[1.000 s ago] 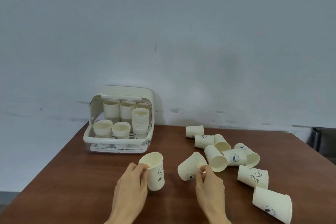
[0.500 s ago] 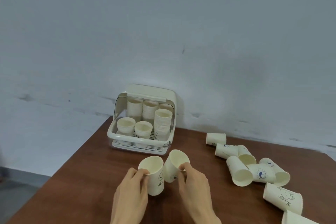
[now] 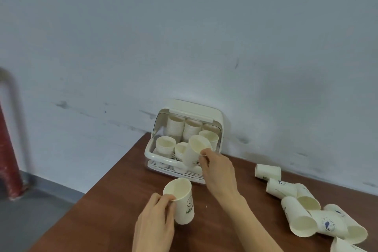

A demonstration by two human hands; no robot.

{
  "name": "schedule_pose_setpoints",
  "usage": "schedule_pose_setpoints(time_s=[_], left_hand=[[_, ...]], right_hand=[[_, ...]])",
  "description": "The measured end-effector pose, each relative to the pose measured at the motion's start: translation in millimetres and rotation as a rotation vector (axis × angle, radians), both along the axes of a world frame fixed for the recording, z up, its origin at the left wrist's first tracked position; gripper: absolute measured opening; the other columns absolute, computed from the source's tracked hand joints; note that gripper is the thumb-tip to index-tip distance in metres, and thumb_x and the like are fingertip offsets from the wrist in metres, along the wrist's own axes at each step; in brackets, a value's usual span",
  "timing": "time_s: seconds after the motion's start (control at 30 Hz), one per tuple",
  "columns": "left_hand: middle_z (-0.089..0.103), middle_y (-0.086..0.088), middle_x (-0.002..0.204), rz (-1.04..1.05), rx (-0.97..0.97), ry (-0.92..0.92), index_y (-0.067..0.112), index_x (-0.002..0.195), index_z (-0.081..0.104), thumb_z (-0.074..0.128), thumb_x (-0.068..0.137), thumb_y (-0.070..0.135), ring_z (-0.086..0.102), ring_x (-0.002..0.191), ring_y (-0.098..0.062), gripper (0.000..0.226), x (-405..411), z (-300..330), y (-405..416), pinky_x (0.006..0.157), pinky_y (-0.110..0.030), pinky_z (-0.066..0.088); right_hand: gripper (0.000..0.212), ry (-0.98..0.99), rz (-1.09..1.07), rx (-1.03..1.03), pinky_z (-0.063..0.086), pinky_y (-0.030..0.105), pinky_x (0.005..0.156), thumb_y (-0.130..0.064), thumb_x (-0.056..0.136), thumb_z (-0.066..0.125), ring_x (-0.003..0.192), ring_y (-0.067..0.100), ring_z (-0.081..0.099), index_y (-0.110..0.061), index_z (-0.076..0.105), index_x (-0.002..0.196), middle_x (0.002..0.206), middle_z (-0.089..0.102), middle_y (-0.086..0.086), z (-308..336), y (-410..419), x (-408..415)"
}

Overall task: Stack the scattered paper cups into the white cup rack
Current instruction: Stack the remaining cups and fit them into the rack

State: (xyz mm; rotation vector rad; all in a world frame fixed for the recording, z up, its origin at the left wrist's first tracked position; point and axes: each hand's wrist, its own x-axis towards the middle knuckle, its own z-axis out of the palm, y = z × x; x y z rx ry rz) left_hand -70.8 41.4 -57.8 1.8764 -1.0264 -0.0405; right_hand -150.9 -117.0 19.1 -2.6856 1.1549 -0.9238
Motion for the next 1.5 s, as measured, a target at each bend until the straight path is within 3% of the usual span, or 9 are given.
schedule_pose_setpoints(time_s=[0.2,0.37,0.57,0.8,0.87,0.97,1.1,1.3,1.5], left_hand=[[0.046,0.015,0.084,-0.006,0.028,0.016,0.039,0.096,0.061,0.059,0.089,0.032,0.054,0.074,-0.004,0.01,10.5,-2.7,2.0,0.064,-0.016,0.043],[0.047,0.015,0.089,-0.002,0.078,0.012,0.042,0.098,0.057,0.054,0.091,0.038,0.054,0.077,-0.003,0.008,20.7,-4.2,3.4,0.06,-0.011,0.038],[0.046,0.016,0.092,0.012,0.11,0.008,0.042,0.1,0.055,0.05,0.093,0.04,0.052,0.078,0.001,0.009,31.7,-8.1,3.1,0.063,-0.011,0.041],[0.045,0.016,0.095,0.022,0.142,0.005,0.041,0.104,0.054,0.048,0.095,0.038,0.053,0.082,-0.003,0.012,39.0,-8.3,-1.0,0.065,-0.009,0.04],[0.045,0.016,0.093,0.029,0.132,-0.007,0.039,0.104,0.055,0.049,0.094,0.036,0.053,0.08,-0.001,0.011,43.2,-7.4,-3.4,0.065,-0.011,0.041],[0.046,0.016,0.089,0.038,0.089,-0.019,0.038,0.101,0.057,0.051,0.094,0.034,0.054,0.077,-0.005,0.01,50.7,-3.3,-8.0,0.069,-0.019,0.045],[0.044,0.011,0.085,0.056,0.032,-0.082,0.031,0.104,0.061,0.05,0.095,0.031,0.054,0.073,-0.011,0.014,71.5,15.2,-27.4,0.067,-0.03,0.045],[0.05,0.0,0.096,0.145,-0.092,-0.205,0.016,0.112,0.062,0.045,0.098,0.02,0.056,0.081,-0.023,0.022,108.8,64.7,-77.4,0.072,-0.037,0.048],[0.049,-0.005,0.097,0.159,0.011,-0.339,0.013,0.112,0.061,0.044,0.097,0.015,0.05,0.083,-0.024,0.022,126.3,74.1,-118.4,0.065,-0.031,0.039]], right_hand=[[0.017,0.072,-0.01,-0.132,0.044,0.036,0.061,-0.019,0.098,0.043,0.077,0.024,0.053,-0.014,0.058,0.101,0.083,0.062,0.003,7.6,-30.4,46.2],[0.013,0.226,-0.055,-0.145,0.031,0.031,0.059,-0.013,0.097,0.044,0.074,0.021,0.043,-0.014,0.056,0.102,0.087,0.062,0.004,-0.8,-44.1,64.1],[0.01,0.324,-0.058,-0.056,0.034,0.033,0.058,-0.01,0.096,0.043,0.074,0.023,0.051,-0.013,0.051,0.1,0.09,0.061,0.004,-21.6,-49.2,72.2],[0.03,0.381,-0.029,-0.015,0.031,0.031,0.061,0.005,0.089,0.04,0.075,0.022,0.041,-0.009,0.043,0.115,0.102,0.057,0.008,-39.9,-43.3,75.5],[0.032,0.397,-0.019,-0.053,0.03,0.03,0.062,0.006,0.089,0.044,0.078,0.023,0.047,-0.007,0.043,0.117,0.104,0.058,0.009,-43.6,-42.2,76.7],[0.031,0.383,0.0,-0.11,0.031,0.028,0.056,0.006,0.078,0.062,0.077,0.025,0.061,-0.005,0.053,0.105,0.091,0.062,0.011,-53.7,-44.8,76.4],[0.031,0.383,0.037,-0.092,0.039,0.032,0.07,0.005,0.088,0.045,0.097,0.029,0.057,-0.003,0.047,0.117,0.111,0.057,0.014,-59.3,-47.8,75.3],[0.038,0.446,0.027,-0.113,0.043,0.033,0.083,0.007,0.085,0.044,0.104,0.03,0.053,-0.002,0.042,0.122,0.118,0.053,0.017,-60.6,-50.3,76.8],[0.04,0.474,0.013,-0.087,0.042,0.035,0.087,0.007,0.087,0.043,0.108,0.031,0.051,-0.002,0.04,0.126,0.122,0.05,0.018,-63.2,-54.6,82.3]])
